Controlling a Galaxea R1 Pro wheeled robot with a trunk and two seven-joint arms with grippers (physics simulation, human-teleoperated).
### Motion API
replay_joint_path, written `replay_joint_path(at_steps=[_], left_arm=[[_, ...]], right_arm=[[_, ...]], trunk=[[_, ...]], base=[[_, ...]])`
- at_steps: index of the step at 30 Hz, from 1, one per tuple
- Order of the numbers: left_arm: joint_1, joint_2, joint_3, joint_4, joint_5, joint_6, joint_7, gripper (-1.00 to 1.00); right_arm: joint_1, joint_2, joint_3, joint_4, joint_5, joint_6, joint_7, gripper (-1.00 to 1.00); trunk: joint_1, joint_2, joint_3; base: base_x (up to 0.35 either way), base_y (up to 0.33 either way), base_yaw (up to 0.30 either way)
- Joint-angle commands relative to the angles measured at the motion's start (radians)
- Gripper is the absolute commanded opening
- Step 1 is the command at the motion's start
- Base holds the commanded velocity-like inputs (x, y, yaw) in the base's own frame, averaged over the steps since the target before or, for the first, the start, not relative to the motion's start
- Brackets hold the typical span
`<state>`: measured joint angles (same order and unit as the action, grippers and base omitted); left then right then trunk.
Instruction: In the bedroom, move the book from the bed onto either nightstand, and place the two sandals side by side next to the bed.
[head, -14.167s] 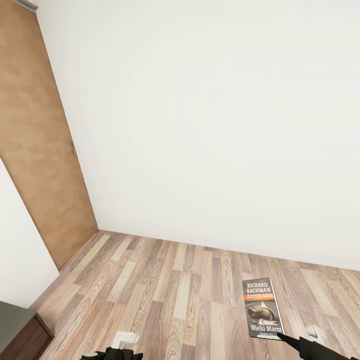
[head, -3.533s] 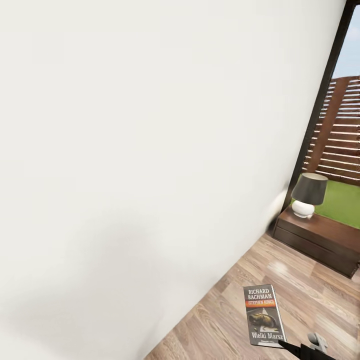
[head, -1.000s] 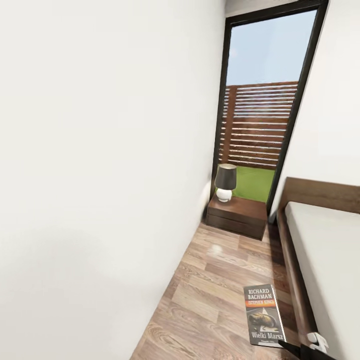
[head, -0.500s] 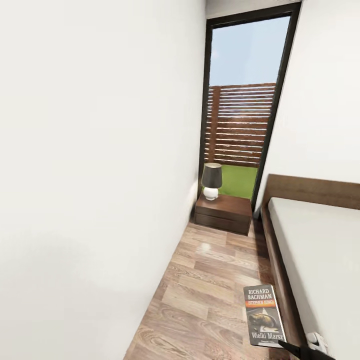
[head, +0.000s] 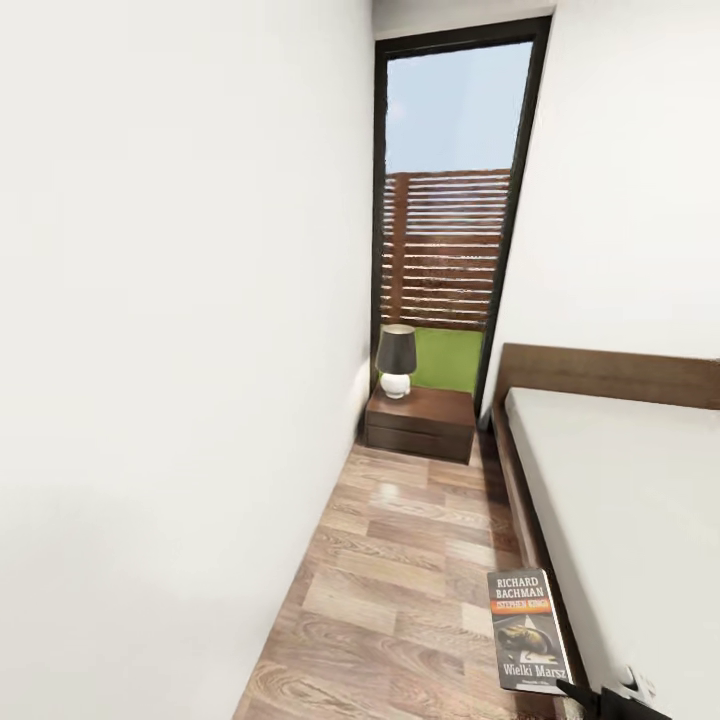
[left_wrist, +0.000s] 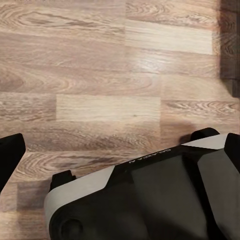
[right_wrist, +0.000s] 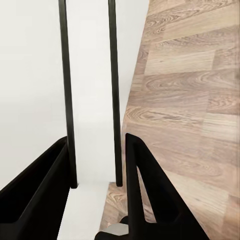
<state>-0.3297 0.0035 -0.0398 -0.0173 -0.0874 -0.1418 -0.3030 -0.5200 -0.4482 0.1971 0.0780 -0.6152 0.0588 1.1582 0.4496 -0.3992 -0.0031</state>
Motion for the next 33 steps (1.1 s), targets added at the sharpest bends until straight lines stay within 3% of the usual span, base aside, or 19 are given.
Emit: replay_joint_path(at_steps=[1,33], left_arm=[[0.0,0.0,-0.003,0.0,-0.009,-0.007,0.001,1.0],[0.0,0.0,-0.003,0.0,-0.009,-0.007,0.001,1.0]], right_arm=[[-0.002,0.0,0.007,0.003,-0.011,0.006,0.005,-1.0],[-0.002,0.0,0.007,0.003,-0.011,0.006,0.005,-1.0]], trunk=[[0.0,-0.001,0.0],[0.0,-0.001,0.0]], base=[[0.0,0.0,-0.242],[0.0,0.0,-0.258]])
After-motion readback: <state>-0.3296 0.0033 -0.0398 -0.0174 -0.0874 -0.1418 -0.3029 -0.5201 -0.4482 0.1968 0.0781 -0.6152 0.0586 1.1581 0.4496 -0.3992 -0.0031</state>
